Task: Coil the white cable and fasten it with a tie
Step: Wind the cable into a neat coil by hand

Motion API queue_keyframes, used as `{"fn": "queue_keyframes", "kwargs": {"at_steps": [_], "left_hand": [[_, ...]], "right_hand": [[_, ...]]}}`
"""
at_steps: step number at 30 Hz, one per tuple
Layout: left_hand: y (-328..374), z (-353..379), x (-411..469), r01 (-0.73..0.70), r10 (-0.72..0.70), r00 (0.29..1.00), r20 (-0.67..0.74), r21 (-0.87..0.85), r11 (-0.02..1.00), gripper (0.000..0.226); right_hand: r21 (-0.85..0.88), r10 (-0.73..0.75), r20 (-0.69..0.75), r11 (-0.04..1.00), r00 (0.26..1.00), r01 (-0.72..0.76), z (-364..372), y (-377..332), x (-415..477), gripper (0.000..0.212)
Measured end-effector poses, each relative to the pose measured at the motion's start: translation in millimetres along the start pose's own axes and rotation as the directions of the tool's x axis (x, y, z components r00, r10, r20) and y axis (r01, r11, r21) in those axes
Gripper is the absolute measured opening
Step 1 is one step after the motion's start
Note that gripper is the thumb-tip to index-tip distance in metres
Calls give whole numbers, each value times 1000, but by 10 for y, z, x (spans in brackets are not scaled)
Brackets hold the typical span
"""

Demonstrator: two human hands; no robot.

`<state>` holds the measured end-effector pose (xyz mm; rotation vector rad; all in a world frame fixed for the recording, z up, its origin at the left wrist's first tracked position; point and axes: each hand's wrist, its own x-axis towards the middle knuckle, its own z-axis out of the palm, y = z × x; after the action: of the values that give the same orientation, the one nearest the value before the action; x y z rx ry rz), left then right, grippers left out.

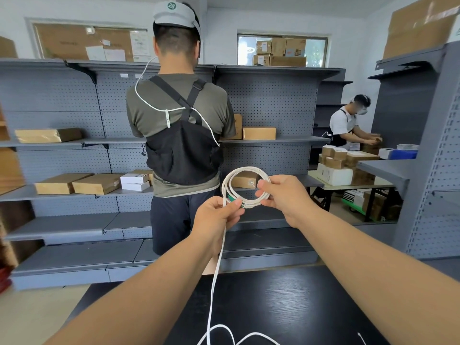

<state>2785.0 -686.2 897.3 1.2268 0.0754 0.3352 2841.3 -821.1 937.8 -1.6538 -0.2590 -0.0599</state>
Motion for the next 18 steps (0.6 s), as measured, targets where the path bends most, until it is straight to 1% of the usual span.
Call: {"fn": "queue_keyframes", "kwargs": {"at_steps": [5, 12, 15, 18], "left_hand": [[8, 61, -9, -32, 34, 991, -127, 15, 999, 13], [31, 91, 3, -42, 41, 987, -153, -2, 999, 5], [37, 99, 12, -40, 41, 984, -171, 12, 999, 6], [25, 98, 23, -75, 84, 973, -213, 50, 996, 7]], "right_hand": [[-1, 14, -1, 1000, 1000, -14, 36, 9, -25, 14], [52, 55, 9, 997, 998, -56, 68, 17, -51, 15], [76, 64, 16, 995, 998, -65, 81, 12, -58, 14], [89, 72, 20, 993, 997, -74, 96, 11, -57, 15]]}}
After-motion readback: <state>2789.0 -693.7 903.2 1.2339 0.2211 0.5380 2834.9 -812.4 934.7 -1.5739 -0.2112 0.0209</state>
